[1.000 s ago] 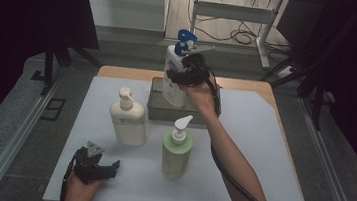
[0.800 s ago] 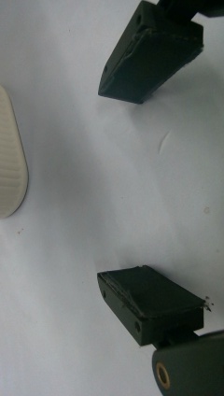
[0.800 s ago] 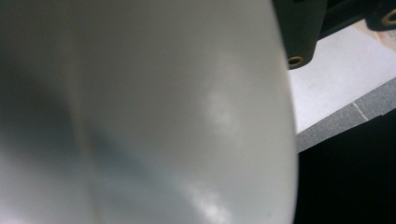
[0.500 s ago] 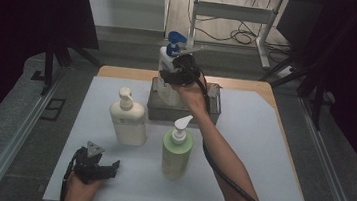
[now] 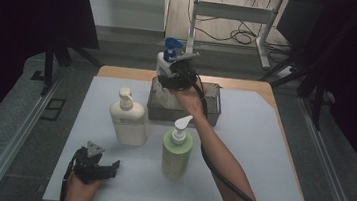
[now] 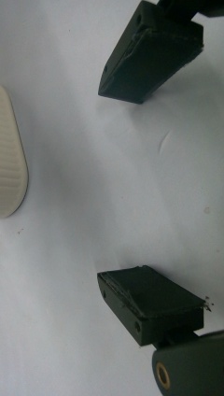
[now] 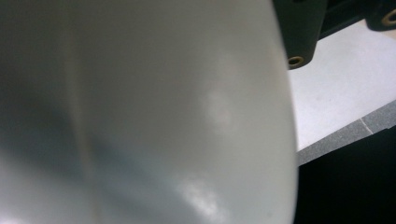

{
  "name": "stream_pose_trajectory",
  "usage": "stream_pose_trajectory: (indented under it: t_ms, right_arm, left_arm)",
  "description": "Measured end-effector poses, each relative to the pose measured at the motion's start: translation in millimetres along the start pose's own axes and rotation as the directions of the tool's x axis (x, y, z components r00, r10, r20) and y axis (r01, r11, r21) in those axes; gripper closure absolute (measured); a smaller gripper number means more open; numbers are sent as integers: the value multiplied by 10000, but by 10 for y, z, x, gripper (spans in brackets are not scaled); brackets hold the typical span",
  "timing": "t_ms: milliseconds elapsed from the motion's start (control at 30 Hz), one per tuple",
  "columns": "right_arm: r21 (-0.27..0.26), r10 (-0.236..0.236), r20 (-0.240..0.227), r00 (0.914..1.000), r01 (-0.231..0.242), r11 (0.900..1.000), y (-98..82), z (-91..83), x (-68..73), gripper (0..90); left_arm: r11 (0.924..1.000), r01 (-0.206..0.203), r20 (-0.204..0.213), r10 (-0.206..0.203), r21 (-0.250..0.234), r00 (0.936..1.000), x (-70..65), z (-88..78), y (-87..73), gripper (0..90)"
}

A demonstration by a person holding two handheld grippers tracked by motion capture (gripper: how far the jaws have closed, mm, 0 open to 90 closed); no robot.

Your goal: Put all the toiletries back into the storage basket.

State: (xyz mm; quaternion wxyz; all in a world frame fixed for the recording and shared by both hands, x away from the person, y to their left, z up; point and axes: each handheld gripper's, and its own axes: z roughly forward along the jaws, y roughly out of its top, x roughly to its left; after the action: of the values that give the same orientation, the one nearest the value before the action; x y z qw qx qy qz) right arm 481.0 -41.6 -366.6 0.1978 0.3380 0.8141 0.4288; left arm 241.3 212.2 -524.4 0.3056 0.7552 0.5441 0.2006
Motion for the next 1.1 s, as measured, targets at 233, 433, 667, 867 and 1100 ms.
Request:
stream_pose_trajectory:
  t_ms: [233, 433, 667, 867, 1100]
  right_arm:
    - [151, 49, -122, 9999, -47, 9999, -70, 35, 1, 379]
    - [275, 87, -160, 9998, -83, 9996, -132, 65, 3, 379]
    - [459, 48, -121, 9999, -43, 9989, -192, 116, 15, 379]
    - [656, 54, -64, 10000, -49, 9978, -236, 166, 8, 379]
    - [735, 104, -23, 9999, -102, 9972, -286, 213, -3, 378]
  left_arm:
    - [10000, -11, -2, 11, 9, 10000, 0, -1, 0, 105]
    - [10000, -17, -2, 17, 2, 10000, 1, 0, 0, 105]
    - [10000, -6, -2, 6, -6, 10000, 0, 1, 0, 105]
    - [10000, -3, -3, 3, -5, 10000, 0, 1, 0, 105]
    - [10000, -10, -4, 10, 12, 10000, 0, -1, 0, 105]
